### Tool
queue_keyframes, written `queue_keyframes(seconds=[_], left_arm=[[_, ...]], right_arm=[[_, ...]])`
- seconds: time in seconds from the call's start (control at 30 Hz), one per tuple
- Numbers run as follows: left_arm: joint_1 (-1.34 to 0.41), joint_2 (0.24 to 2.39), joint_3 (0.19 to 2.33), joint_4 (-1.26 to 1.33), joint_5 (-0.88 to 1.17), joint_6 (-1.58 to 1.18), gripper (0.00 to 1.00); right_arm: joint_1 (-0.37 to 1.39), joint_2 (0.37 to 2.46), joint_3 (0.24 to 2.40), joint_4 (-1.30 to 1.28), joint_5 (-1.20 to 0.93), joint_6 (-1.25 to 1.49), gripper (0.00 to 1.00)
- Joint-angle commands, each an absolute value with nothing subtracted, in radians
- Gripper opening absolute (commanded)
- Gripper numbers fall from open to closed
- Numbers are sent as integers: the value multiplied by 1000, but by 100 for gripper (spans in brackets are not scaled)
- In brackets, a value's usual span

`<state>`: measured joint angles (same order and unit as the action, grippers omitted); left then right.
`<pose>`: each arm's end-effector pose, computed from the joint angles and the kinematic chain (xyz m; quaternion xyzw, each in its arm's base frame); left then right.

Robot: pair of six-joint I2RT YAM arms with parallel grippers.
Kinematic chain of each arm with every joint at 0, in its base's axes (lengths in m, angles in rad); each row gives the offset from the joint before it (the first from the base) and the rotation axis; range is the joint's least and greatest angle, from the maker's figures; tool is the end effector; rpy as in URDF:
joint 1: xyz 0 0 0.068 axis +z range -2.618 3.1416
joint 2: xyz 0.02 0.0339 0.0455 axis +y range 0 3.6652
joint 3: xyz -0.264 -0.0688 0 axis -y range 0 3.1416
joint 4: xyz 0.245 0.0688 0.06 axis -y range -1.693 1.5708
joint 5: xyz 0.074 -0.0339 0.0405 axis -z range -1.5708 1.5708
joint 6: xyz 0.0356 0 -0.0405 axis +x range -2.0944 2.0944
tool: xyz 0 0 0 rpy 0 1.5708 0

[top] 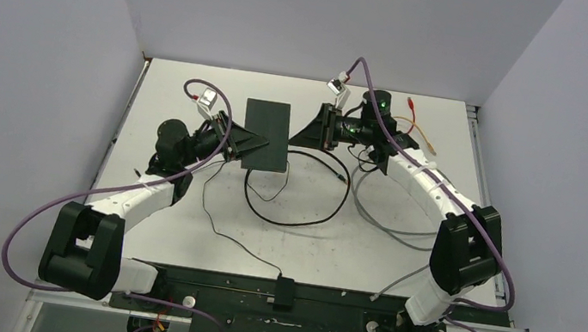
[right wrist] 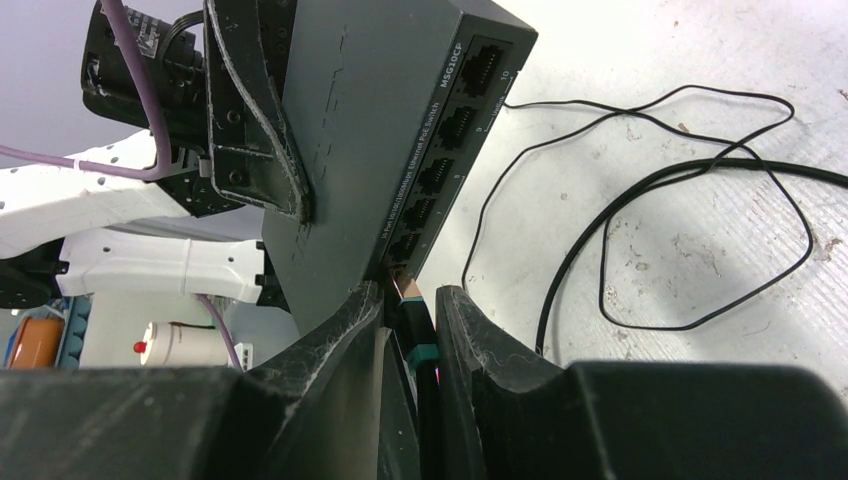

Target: Pull the plug from the switch port

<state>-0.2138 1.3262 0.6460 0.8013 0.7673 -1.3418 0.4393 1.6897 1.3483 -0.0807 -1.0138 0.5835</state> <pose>0.2715 -0.0842 0.2742 -0.0919 0.6694 -0.6639 0.3204 0.3373 0.1919 0.3121 -0.2102 0.7511 0.5879 0.2147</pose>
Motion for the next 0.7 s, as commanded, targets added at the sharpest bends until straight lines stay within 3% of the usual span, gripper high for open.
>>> queue_keyframes(seconds=[0.0,0.67], left_arm=[[-220,1167,777,1273,754,-1401,0],[-220,1169,756,1529,692,-1489,0]], right_arm=[[394,1743,1256,-218,-821,499,5],[286,1690,1166,-144,-882,481,5]])
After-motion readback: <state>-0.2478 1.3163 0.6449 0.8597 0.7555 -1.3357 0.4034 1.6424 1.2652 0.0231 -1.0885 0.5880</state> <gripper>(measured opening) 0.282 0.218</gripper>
